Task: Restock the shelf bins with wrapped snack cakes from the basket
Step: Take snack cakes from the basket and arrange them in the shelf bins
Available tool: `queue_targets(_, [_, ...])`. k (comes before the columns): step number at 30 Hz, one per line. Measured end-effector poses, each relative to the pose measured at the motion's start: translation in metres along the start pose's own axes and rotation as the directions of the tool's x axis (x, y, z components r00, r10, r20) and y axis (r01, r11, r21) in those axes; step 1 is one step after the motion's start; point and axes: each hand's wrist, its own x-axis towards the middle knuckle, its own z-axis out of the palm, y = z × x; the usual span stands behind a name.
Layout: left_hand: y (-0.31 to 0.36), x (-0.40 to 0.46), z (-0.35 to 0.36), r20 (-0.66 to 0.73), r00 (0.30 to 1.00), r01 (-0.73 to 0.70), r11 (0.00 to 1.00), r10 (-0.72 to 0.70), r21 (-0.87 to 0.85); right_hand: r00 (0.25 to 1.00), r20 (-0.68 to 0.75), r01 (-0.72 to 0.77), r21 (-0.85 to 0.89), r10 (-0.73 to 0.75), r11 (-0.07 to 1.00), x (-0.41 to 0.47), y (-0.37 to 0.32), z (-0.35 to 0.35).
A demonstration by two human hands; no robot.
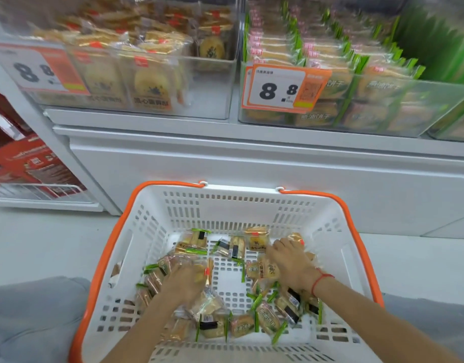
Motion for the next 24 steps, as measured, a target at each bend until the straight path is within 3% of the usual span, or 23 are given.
queue_targets(3, [0.038, -0.008, -0.031, -0.062, 0.998, -0.024, 0.924, 0.000, -0.381, 0.986, -0.046, 0.168, 0.240, -0.162, 0.956, -0.009, 0.001, -0.049])
queue_targets(6, [0.079, -0.029, -0.068, 0.163, 0.981, 0.054, 0.655, 0.106, -0.754, 0.952, -0.158, 0.299, 0.295, -0.263, 0.907, -0.012, 0.003, -0.091])
queue_targets(8, [0.094, -0.041, -0.089, 0.178, 0.961, 0.015, 0.604, 0.211, -0.797, 0.929, -0.230, 0.355, 0.345, -0.289, 0.869, -0.015, 0.004, -0.119])
queue_targets(11, [0.100, -0.052, -0.109, 0.045, 0.973, -0.091, 0.558, 0.225, -0.825, 0.879, -0.383, 0.432, 0.385, -0.285, 0.816, -0.025, 0.004, -0.157])
queue_targets(17, [0.111, -0.085, -0.150, -0.207, 0.953, -0.270, 0.307, 0.222, -0.913, 0.815, -0.538, 0.490, 0.445, -0.214, 0.749, -0.049, -0.005, -0.220])
queue_targets(21, [0.128, -0.103, -0.174, -0.424, 0.896, -0.440, 0.131, 0.135, -0.888, 0.790, -0.609, 0.462, 0.666, 0.069, 0.585, -0.056, -0.023, -0.248])
queue_targets(24, [0.139, -0.115, -0.191, -0.545, 0.833, -0.552, 0.098, 0.091, -0.828, 0.734, -0.652, 0.478, 0.693, 0.187, 0.540, -0.050, -0.025, -0.267])
